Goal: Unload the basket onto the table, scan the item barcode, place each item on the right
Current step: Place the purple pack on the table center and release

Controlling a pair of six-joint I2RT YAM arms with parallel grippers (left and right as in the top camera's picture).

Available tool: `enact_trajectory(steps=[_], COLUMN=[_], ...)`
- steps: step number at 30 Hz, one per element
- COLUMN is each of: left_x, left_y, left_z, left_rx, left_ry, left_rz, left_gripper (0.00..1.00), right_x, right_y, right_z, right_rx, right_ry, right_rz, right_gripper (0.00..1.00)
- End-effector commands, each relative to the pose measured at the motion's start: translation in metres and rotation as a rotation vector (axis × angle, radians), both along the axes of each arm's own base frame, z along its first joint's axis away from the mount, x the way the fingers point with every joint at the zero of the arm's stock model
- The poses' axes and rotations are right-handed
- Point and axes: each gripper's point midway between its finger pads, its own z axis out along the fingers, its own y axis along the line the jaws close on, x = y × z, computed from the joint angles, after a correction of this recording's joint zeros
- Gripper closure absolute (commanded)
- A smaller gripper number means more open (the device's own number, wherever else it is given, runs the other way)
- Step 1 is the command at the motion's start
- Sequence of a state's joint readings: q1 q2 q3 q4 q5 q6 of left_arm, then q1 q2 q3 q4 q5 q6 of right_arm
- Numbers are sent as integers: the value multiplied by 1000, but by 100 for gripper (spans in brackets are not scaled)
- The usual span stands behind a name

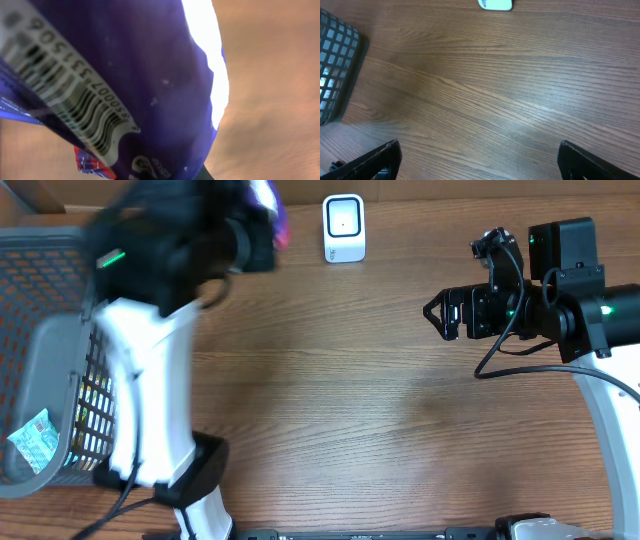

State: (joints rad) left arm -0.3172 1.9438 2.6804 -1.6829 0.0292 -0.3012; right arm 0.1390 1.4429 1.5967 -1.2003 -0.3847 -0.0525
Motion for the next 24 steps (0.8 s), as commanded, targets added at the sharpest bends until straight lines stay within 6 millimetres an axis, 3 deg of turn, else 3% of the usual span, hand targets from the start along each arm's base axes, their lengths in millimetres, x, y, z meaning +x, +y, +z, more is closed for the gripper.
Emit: enact_trajectory(steps=[1, 8, 13, 16, 18, 22, 24], left_x=[-8, -44, -58, -62, -61, -51, -42], left_y=[-14, -24, -53, -65, -72, -82, -84], left_z=[-79, -197, -259, -284, -290, -279, -265], left_rx=[135, 222, 89, 20, -18, -46, -47], left_ry=[240, 578, 673, 688, 679, 622, 583], left_rz=[44, 15, -74, -98, -132, -206, -228], left_gripper=[96, 96, 96, 93, 81, 34, 20], right_x=[2, 3, 3, 2, 2, 3, 3], right_y=[2, 2, 0, 0, -1, 0, 0], right_z=[9, 9, 8, 7, 7, 8, 8], right_rx=[0, -1, -13, -14, -14, -14, -13], right_ry=[-29, -30, -30, -24, -24, -28, -27], right_rz=[8, 8, 0, 0, 0, 0, 0], right_gripper=[0, 0, 0, 0, 0, 0, 0])
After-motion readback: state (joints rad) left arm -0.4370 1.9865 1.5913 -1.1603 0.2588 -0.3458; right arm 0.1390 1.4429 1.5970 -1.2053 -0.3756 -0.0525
